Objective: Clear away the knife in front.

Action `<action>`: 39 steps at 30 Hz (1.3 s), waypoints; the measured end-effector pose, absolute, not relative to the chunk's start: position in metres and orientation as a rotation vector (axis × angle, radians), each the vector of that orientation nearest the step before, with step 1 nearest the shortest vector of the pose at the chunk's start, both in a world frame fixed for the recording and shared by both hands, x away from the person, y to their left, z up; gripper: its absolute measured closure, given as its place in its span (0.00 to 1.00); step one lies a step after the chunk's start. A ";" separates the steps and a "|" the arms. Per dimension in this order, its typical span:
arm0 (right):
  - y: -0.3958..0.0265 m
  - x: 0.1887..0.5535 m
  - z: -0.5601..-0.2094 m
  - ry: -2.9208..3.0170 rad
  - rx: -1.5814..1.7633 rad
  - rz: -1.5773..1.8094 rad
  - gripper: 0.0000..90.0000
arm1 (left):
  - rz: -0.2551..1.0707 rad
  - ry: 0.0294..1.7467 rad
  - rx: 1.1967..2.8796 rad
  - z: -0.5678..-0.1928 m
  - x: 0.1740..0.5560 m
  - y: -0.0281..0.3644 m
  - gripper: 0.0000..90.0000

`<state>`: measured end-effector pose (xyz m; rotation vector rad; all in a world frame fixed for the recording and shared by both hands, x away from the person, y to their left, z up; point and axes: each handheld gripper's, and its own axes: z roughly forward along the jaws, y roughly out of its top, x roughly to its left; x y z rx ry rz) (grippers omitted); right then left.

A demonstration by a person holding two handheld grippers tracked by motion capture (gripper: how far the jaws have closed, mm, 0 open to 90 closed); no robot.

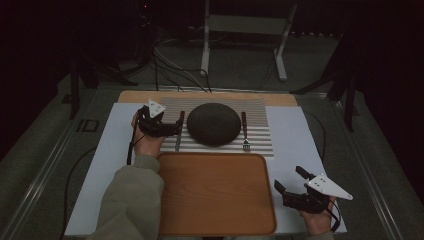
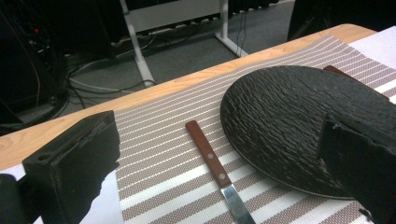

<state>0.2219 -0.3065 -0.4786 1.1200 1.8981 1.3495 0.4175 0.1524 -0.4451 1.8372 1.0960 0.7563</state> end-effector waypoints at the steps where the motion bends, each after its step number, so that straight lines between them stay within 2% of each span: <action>1: -0.307 0.222 -0.479 1.898 1.120 1.350 0.09 | 0.752 1.098 1.835 -0.445 0.419 0.152 0.00; 39: -0.307 0.223 -0.480 1.895 1.135 1.357 0.09 | 0.747 1.245 1.860 -0.462 0.449 0.140 0.04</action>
